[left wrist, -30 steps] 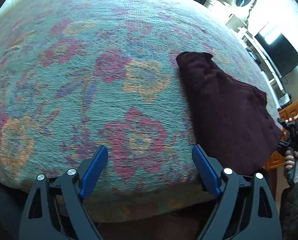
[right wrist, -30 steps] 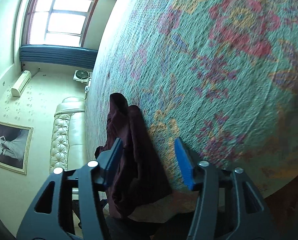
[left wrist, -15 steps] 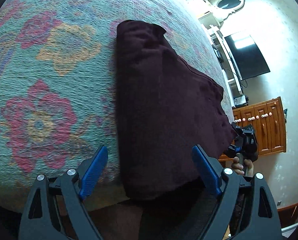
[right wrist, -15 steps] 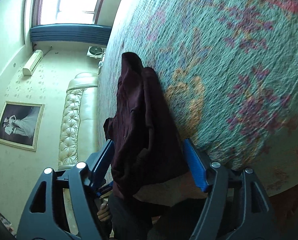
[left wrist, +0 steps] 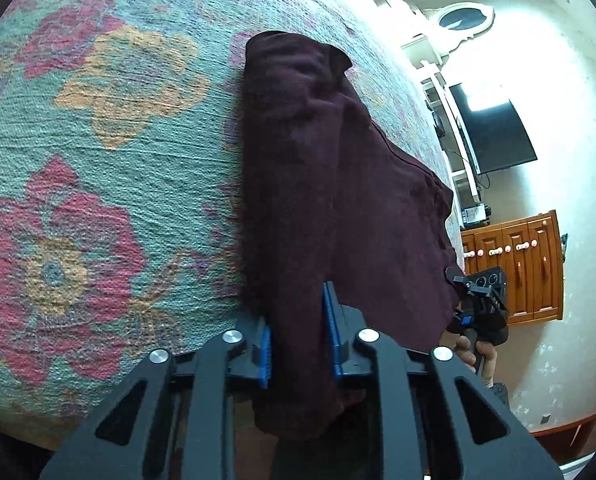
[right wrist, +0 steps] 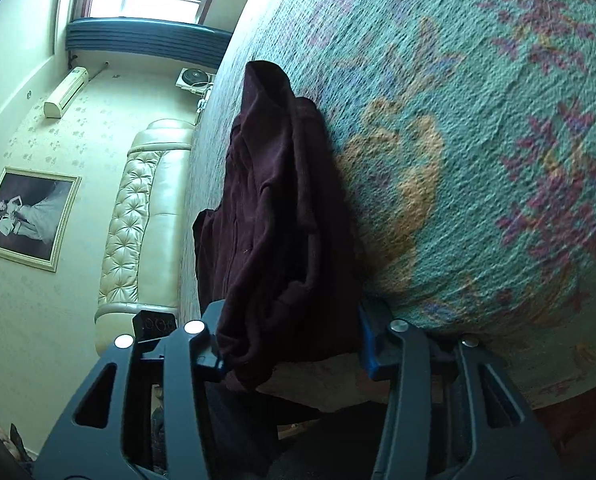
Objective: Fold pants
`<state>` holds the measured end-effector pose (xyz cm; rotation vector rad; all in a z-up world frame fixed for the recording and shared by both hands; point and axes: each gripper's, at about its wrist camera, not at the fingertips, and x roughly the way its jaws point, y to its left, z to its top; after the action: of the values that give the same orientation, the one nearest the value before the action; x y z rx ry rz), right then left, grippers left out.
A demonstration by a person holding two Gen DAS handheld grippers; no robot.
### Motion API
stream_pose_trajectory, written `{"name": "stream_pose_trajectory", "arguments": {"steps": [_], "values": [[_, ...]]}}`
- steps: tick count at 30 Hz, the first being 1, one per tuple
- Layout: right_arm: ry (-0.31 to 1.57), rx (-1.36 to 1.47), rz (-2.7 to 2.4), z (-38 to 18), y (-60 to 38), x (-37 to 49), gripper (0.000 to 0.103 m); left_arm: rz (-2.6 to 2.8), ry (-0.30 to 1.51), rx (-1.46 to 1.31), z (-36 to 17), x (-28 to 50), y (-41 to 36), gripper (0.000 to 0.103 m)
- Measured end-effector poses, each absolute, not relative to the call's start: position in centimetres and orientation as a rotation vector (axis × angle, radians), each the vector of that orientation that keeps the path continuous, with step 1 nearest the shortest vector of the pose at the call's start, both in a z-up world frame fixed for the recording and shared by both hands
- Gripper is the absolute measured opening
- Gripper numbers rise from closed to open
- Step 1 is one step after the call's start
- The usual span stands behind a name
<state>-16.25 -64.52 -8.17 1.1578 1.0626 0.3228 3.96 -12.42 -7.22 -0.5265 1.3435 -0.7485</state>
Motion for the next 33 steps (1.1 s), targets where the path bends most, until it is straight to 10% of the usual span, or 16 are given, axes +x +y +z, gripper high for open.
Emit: {"name": "stream_pose_trajectory", "arguments": {"steps": [33], "values": [[1.169, 1.060, 0.568, -5.7, -49.0, -7.9, 0.036, -0.454, 1.196, -0.326, -2.4, 3.0, -2.7, 0.010]]}}
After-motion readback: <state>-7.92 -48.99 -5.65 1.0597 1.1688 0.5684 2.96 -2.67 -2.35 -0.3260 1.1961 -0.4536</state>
